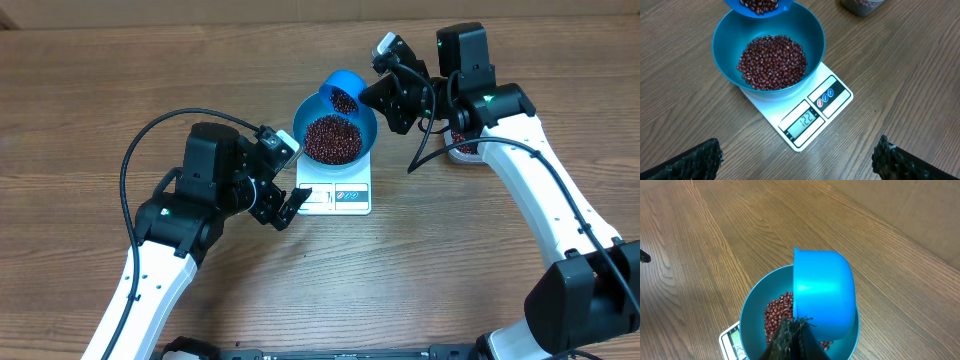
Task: Scoop item into bowl and weigh 150g on scale
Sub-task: 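Tilt the scoop to pour beans into the teal bowl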
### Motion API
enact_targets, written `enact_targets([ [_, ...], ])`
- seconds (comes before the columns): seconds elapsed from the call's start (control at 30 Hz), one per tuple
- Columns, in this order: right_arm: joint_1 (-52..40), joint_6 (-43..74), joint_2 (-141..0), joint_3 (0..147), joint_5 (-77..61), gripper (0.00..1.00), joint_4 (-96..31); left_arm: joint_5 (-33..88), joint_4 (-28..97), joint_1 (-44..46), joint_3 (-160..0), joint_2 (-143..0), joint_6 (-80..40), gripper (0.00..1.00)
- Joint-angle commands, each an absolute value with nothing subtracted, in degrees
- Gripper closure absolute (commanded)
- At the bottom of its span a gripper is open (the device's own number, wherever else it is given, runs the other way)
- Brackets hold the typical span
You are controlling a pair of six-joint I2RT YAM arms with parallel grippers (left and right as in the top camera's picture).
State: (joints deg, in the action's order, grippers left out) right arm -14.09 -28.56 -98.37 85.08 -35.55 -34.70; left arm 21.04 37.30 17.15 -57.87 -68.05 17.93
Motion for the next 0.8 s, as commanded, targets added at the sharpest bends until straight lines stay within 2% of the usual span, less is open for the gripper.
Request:
enact_targets([
  [0.0,-14.28,-29.06,-96.77,86.63,-35.62,0.96,-34.35,21.89,37.28,16.84,-59.35,-68.14,17.12,0.00],
  [0.17,-14.28,-29.23,-96.77,86.63,-35.62,0.96,-34.35,21.89,37.28,16.84,-59.35,-68.14,17.12,0.00],
  [0.43,-14.31,-41.82,-96.77,86.63,-35.62,0.96,-37.82,21.89,37.28,16.84,-59.35,-68.14,17.12,0.00],
  [0.77,-14.31,-41.85,-96.77,86.63,-35.66,0.96,-38.48,21.89,37.28,16.84,-59.35,-68.14,17.12,0.00],
])
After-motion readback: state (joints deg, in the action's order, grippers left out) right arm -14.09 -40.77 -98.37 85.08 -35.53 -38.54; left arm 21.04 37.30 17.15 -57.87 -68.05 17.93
